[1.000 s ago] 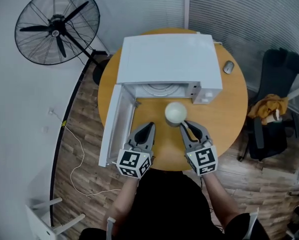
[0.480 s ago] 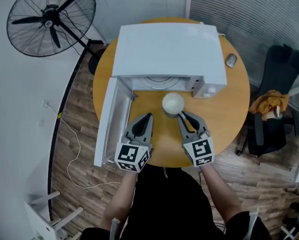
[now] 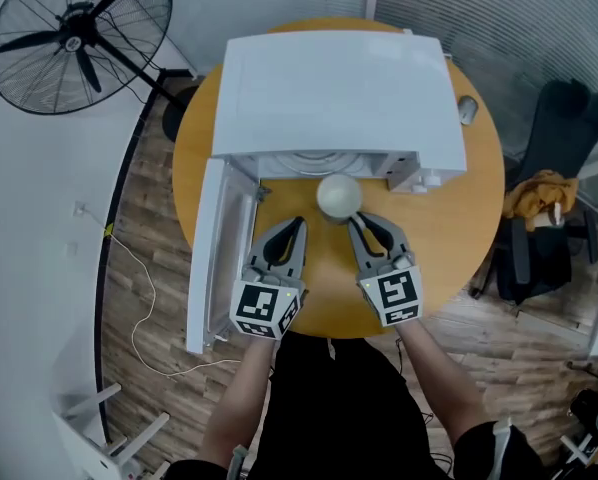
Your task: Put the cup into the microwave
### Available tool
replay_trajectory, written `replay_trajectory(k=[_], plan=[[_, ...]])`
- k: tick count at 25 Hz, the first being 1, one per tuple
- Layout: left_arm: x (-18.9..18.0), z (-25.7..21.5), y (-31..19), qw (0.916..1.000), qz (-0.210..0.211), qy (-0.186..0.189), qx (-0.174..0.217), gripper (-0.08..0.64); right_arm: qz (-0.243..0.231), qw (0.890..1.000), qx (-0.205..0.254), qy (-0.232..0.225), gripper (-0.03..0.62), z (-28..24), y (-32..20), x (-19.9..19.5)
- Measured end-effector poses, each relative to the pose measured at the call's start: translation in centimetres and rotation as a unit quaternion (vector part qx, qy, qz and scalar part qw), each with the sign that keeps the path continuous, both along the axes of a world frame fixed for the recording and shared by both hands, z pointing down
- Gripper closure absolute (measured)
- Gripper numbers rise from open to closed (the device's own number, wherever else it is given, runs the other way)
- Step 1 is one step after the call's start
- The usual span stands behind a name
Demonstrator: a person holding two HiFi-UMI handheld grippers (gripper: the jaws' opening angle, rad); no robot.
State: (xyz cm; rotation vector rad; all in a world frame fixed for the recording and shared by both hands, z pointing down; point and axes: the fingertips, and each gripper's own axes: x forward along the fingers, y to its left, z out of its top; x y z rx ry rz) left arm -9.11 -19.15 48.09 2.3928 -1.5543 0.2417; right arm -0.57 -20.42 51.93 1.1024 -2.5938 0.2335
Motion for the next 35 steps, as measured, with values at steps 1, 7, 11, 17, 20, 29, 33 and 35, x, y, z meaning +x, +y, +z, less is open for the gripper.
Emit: replay_trajectory(k=[1,7,11,17,20,29,33,35], plan=[[-0.1,0.2,-0.3,1.0,0.001,0.002,-0.001,0.565,0.002,1.0,0.001,0.001,0.535,0.2,-0.4,-0.2],[-0.4,1.4,-2.0,0.9999,0.009,0.012,-0.002,0.565,0.012,1.0,0.009,0.006,0.535,1.2,-2.5,-1.6],[-0.6,1.9,-3.2,0.9998,0.01,0.017,-0.005,0.565,0.017,1.0,0.01,0.005,0.535,1.8,-3.9,-2.3],[-0.9,2.7,-4.8,0.9998,0.018,0.01,-0.006,0.565,0.026,1.0,0.012,0.004,0.535,2.7,-5.8,-3.1],[-1.3,3.0,-5.5,0.9998,0.018,0.01,-0.007,0.565,0.033,0.999,0.015,0.002,0.535,3.1,-6.9,-3.4],[-1.8,3.9,-6.6,0.9995,0.023,0.007,-0.019,0.565,0.059,0.998,0.019,-0.002,0.535,4.4,-9.8,-4.2],[-1.9,4.3,-7.0,0.9994,0.024,0.01,-0.023,0.565,0.068,0.997,0.02,-0.004,0.535,4.9,-11.2,-4.3],[-1.9,4.5,-7.3,0.9994,0.022,0.012,-0.025,0.565,0.072,0.997,0.017,-0.007,0.535,5.2,-11.7,-4.2]])
